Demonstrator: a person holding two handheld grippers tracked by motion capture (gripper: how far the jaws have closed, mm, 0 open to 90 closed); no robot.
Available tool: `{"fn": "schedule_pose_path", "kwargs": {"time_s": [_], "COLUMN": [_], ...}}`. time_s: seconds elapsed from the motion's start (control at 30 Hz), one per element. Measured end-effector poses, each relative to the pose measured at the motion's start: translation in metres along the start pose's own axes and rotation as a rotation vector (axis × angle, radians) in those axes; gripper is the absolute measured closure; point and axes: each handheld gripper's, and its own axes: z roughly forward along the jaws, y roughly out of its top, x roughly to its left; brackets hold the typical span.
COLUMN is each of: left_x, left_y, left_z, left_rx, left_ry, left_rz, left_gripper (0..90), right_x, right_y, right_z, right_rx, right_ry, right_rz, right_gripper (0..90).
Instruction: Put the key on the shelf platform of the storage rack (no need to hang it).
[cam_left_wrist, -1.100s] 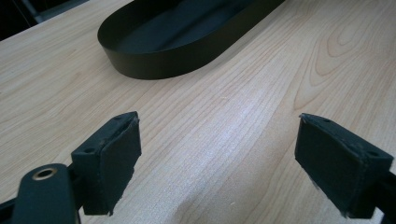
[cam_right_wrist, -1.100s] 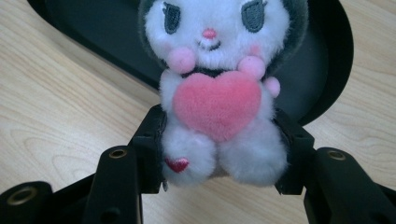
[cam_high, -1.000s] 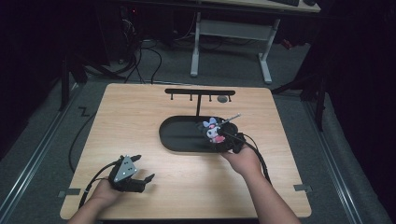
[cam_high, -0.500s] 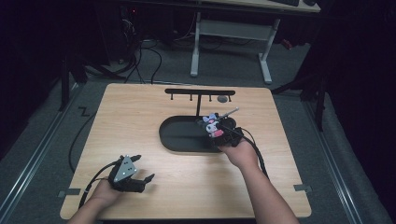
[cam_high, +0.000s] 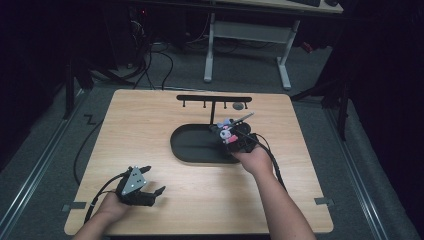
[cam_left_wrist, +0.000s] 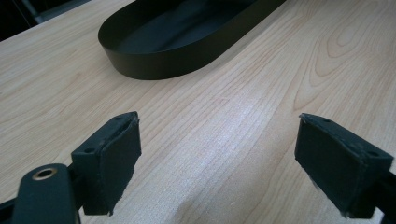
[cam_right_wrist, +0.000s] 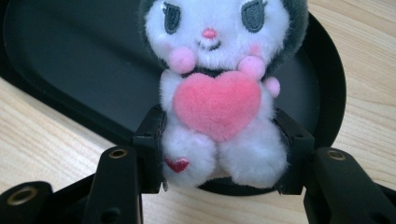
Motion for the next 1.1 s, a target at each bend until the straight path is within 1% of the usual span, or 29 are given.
{"fn": "schedule_pose_path", "kwargs": {"time_s": [0.2, 0.27, 0.43, 0.5, 0.6, 0.7, 0.77, 0.87, 0.9, 0.93, 0.97, 1.0, 1.07, 1.1], "left_x": [0.0, 0.0, 0.0, 0.001, 0.001, 0.001, 0.0, 0.0, 0.0, 0.0, 0.0, 0.0, 0.0, 0.001], "left_y": [0.0, 0.0, 0.0, -0.001, 0.0, 0.0, 0.0, 0.0, 0.0, 0.0, 0.0, 0.0, 0.0, 0.0], "left_z": [0.0, 0.0, -0.001, -0.001, -0.001, -0.001, -0.001, -0.001, -0.001, -0.001, -0.001, -0.001, -0.001, -0.001], "left_rx": [-0.002, -0.001, -0.005, -0.006, -0.008, -0.007, -0.008, -0.008, -0.007, -0.007, -0.007, -0.007, -0.006, -0.006], "left_ry": [0.0, 0.0, -0.002, -0.002, -0.001, -0.001, -0.001, -0.001, -0.001, -0.001, -0.001, -0.001, -0.001, -0.001], "left_rz": [0.0, -0.001, -0.004, -0.006, -0.008, -0.006, -0.004, -0.005, -0.006, -0.006, -0.004, -0.004, -0.005, -0.005], "left_gripper": [15.4, 15.4, 15.4, 15.4, 15.4, 15.4, 15.4, 15.4, 15.4, 15.4, 15.4, 15.4, 15.4, 15.4], "right_x": [-0.001, -0.002, -0.004, -0.003, -0.001, -0.001, -0.002, -0.001, -0.001, -0.002, -0.002, -0.002, -0.004, -0.004], "right_y": [0.002, 0.003, 0.005, 0.003, 0.0, -0.001, -0.002, -0.007, -0.009, -0.011, -0.012, -0.013, -0.013, -0.012], "right_z": [0.009, 0.011, 0.017, 0.02, 0.02, 0.017, 0.016, 0.018, 0.019, 0.02, 0.022, 0.022, 0.024, 0.024], "right_rx": [0.015, 0.012, 0.017, 0.038, 0.045, 0.051, 0.067, 0.082, 0.086, 0.092, 0.091, 0.102, 0.1, 0.098], "right_ry": [-0.004, -0.001, 0.0, -0.009, -0.011, -0.011, -0.004, 0.007, 0.009, 0.007, 0.006, -0.002, 0.0, 0.002], "right_rz": [0.006, 0.008, 0.026, 0.008, -0.001, 0.003, 0.005, 0.01, 0.005, 0.013, 0.01, 0.014, 0.01, 0.017], "right_gripper": [48.1, 48.1, 48.1, 48.1, 48.1, 48.1, 48.1, 48.1, 48.0, 48.0, 48.0, 48.0, 48.0, 48.0]}}
